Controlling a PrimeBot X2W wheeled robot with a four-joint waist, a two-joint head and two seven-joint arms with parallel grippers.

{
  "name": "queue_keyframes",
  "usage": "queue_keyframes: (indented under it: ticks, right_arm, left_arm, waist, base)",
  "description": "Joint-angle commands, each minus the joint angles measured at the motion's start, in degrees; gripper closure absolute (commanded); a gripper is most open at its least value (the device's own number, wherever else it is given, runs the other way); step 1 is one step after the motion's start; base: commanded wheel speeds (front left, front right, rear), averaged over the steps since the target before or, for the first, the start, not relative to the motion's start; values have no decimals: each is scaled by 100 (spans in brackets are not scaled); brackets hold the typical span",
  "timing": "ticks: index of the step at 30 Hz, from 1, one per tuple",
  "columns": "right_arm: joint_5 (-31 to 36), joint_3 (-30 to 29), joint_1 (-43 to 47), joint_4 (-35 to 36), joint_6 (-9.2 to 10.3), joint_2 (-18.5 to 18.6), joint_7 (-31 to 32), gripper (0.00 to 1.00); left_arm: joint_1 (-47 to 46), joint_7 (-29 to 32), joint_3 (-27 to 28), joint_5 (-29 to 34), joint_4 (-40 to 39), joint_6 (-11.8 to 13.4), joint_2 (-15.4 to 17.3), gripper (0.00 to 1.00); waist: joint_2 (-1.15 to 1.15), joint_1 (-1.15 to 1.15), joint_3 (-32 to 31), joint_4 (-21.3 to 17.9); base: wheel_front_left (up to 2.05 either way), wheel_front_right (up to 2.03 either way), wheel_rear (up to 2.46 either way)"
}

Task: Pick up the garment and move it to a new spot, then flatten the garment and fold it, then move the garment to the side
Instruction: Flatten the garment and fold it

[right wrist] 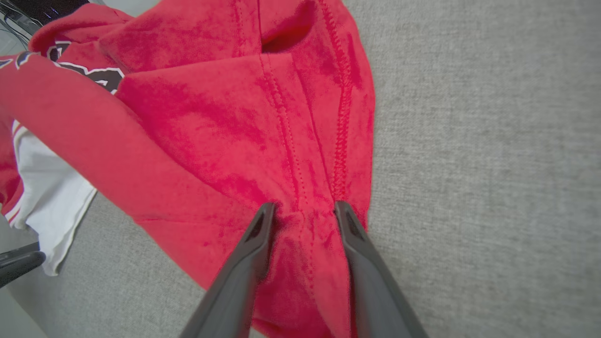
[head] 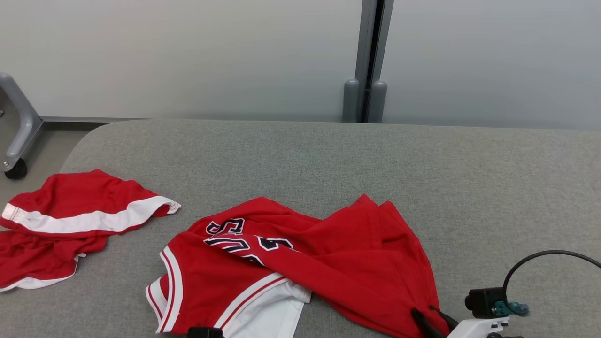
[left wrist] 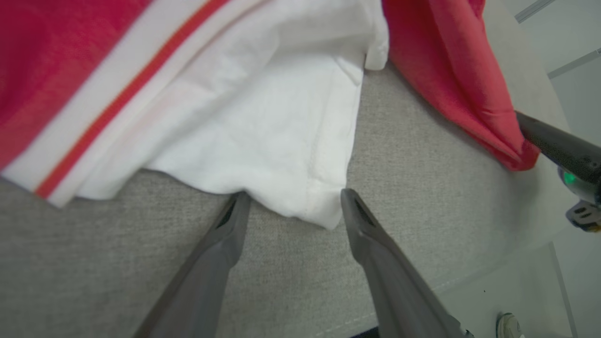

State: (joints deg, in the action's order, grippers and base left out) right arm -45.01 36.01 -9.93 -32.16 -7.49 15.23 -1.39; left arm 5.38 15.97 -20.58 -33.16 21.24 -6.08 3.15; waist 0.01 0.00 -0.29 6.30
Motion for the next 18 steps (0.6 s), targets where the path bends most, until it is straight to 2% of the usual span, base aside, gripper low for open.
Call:
queue_keyframes:
  ticks: [1,3,5,6,7,8,9,10,11,12,18]
  right_arm:
    - [-47,70,-19,-52,-2,-11,58,44]
    - [-67,111,-59,-59,-2,-18,69,63]
    - [-99,138,-86,-74,-1,-8,60,92]
    - [-108,157,-97,-86,-1,-5,50,98]
    - [-119,172,-109,-95,-1,1,30,100]
    - [-126,186,-119,-102,-2,10,5,100]
    - [-126,186,-119,-102,-2,10,5,100]
    - [-126,196,-121,-100,-2,20,-28,100]
    - [-124,208,-128,-93,-1,30,-73,100]
    - [-134,215,-141,-74,-1,34,-113,100]
    - [-320,324,-171,100,-1,102,-320,100]
  left_arm:
    - [-39,110,-64,-67,178,-17,13,0]
    - [-67,101,-89,-116,225,-12,4,0]
    - [-104,38,-94,-139,261,-13,0,0]
    - [-124,25,-103,-157,286,-14,-1,0]
    - [-155,-20,-95,-184,294,-16,-3,0]
    - [-187,-54,-90,-217,301,-15,-1,13]
    - [-187,-54,-90,-217,301,-15,-1,13]
    - [-213,-96,-105,-218,308,-21,-3,34]
    - [-239,-157,-113,-215,299,-26,-7,61]
    - [-258,-231,-98,-242,281,-31,-8,100]
    - [-301,-487,-54,-278,228,-41,35,100]
  waist:
    - [-1,0,13,-6]
    - [-1,0,30,-8]
    - [-1,0,30,-6]
    - [-1,0,23,-5]
    - [-1,0,15,-5]
    - [-1,0,5,-8]
    - [-1,0,5,-8]
    - [-1,0,-5,-10]
    - [-1,0,-13,-12]
    - [-1,0,-20,-11]
    - [-1,0,-82,23]
  base:
    - [0,0,0]
    - [0,0,0]
    - [0,0,0]
    - [0,0,0]
    - [0,0,0]
    - [0,0,0]
    - [0,0,0]
    - [0,0,0]
    - [0,0,0]
    - [0,0,0]
    - [0,0,0]
